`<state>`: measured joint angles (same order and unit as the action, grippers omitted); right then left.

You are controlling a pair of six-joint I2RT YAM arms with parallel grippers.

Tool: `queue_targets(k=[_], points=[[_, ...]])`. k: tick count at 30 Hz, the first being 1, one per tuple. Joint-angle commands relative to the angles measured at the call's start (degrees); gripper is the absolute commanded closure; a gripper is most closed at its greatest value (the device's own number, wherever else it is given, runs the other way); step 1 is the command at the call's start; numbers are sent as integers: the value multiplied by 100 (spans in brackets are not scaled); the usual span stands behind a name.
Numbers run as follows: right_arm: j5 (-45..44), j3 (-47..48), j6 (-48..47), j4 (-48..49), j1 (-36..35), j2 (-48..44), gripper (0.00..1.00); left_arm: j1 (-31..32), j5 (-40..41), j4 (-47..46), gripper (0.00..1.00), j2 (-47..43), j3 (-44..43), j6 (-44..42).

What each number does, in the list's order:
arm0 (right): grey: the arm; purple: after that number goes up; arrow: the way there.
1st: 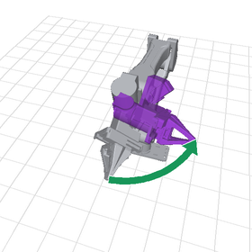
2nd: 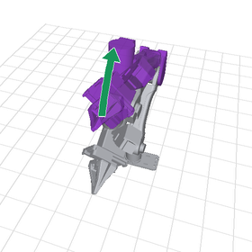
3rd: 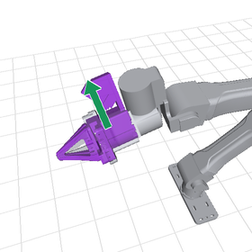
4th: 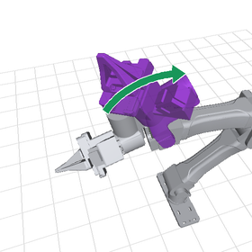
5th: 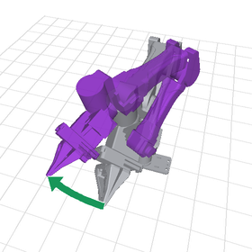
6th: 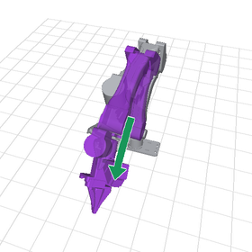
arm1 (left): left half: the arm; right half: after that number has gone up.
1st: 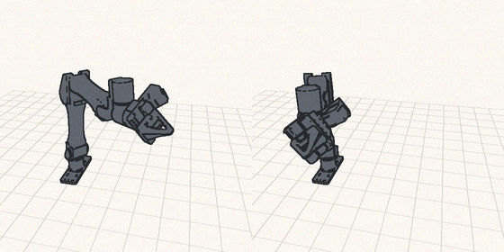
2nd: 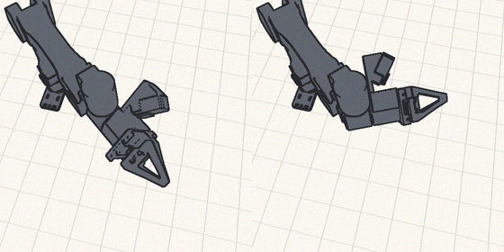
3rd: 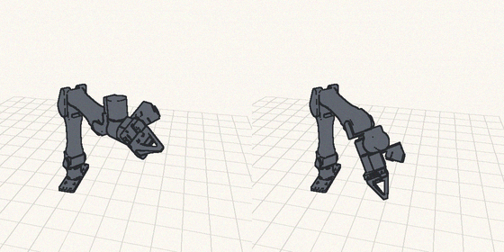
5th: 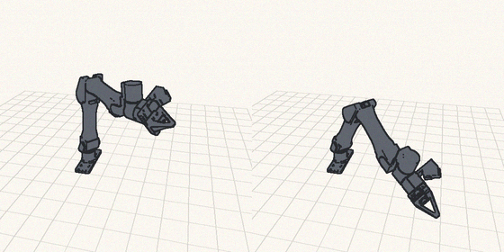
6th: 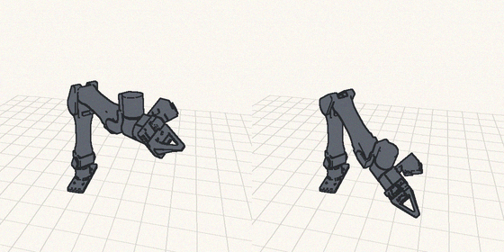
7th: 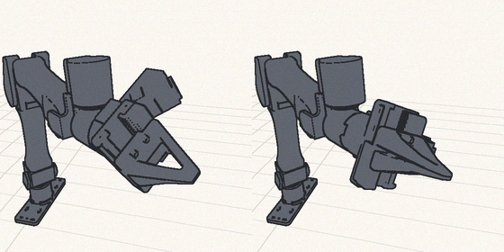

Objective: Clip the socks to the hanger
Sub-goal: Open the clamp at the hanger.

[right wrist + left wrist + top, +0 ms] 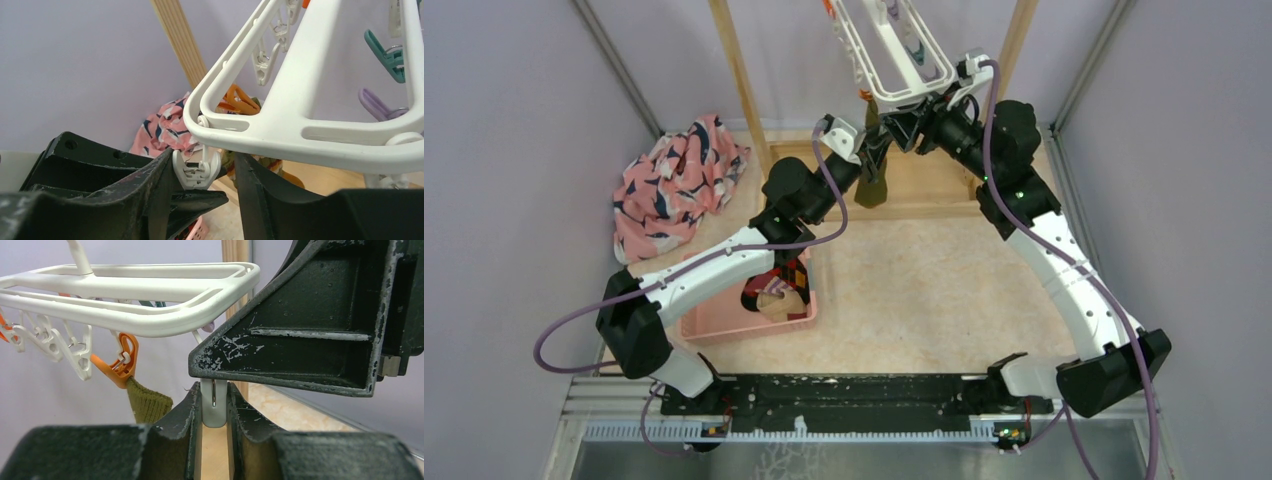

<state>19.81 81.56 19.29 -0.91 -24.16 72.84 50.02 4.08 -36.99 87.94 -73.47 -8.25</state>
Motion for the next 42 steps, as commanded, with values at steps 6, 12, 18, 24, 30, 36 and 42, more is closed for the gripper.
queue_targets(k=[6, 12, 18, 24, 30, 36, 42], points=[[-127, 243, 0, 195, -53, -77, 72, 78, -254, 197, 100, -66, -46, 4], [-190, 154, -3, 212, -53, -116, 96, 75, -273, 236, 99, -183, 16, 24], [-239, 109, -13, 192, -53, -120, 100, 78, -73, 219, 57, -423, 181, 22], [-233, 16, 29, 268, -53, -94, 100, 87, -38, 525, 28, -1060, 372, 136], [-275, -131, 57, 379, -53, -117, 100, 87, 686, 1156, 28, -1732, 462, -21], [-273, -365, 123, 532, -53, -128, 100, -56, 3134, 2455, 23, -1438, 334, -387], [-342, -499, 67, 468, -53, -177, 100, -955, 3419, 4208, 18, -1497, 1078, 2309]])
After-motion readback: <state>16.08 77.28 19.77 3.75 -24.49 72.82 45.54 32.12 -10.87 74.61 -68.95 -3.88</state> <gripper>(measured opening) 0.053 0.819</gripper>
